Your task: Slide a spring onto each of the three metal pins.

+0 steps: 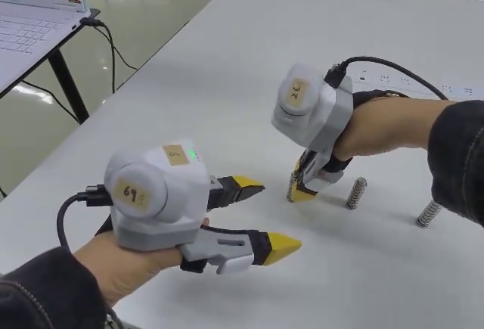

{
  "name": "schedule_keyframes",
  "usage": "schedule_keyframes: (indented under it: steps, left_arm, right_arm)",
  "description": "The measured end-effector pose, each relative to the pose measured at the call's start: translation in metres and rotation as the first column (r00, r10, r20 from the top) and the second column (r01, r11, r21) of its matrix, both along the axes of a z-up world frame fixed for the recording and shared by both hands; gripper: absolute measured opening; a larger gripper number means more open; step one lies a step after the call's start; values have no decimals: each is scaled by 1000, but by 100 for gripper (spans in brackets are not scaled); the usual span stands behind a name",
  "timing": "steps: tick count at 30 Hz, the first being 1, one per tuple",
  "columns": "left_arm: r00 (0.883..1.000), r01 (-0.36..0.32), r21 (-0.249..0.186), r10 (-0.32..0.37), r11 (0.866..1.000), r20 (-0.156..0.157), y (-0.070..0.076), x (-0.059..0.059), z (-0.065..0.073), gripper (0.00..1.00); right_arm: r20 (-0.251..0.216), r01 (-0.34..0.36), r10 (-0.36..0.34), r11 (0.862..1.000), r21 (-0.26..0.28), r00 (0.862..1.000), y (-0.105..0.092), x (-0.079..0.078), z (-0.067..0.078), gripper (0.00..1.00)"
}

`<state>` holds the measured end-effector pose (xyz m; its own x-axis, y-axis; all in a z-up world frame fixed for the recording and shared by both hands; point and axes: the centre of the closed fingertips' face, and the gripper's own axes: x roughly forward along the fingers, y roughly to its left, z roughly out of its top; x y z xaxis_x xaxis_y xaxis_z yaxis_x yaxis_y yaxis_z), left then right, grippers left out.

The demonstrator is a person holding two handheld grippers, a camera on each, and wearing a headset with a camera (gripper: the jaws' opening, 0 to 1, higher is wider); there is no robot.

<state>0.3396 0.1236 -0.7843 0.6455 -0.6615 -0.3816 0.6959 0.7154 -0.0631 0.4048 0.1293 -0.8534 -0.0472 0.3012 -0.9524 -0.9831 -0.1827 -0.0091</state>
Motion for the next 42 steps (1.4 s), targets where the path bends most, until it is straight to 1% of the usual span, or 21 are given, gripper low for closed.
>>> schedule_keyframes:
  steps: [5,13,19,26,37,42]
  left_arm:
    - [1000,2,2,-2,1000,-1,0,0,0,47]
    - [1000,8,10,-8,1000,-6,0,-2,-1,47]
    - [1000,11,13,-11,1000,-7,-1,-2,-2,47]
    - [1000,14,17,-13,1000,-9,-2,-3,-2,47]
    - [1000,21,28,-20,999,-19,-2,-5,-6,47]
    - [1000,23,33,-22,999,-22,-2,-5,-7,47]
  right_arm:
    - [-3,11,-11,1000,0,1000,-2,2,-2,8]
    - [-7,44,-44,999,18,999,-8,9,2,15]
    - [-12,77,-77,997,24,997,-22,13,5,19]
    - [-23,114,-113,993,33,993,-36,14,7,24]
    - [-29,185,-184,981,64,983,-59,20,8,28]
    - [-29,218,-217,972,91,976,-70,18,13,31]
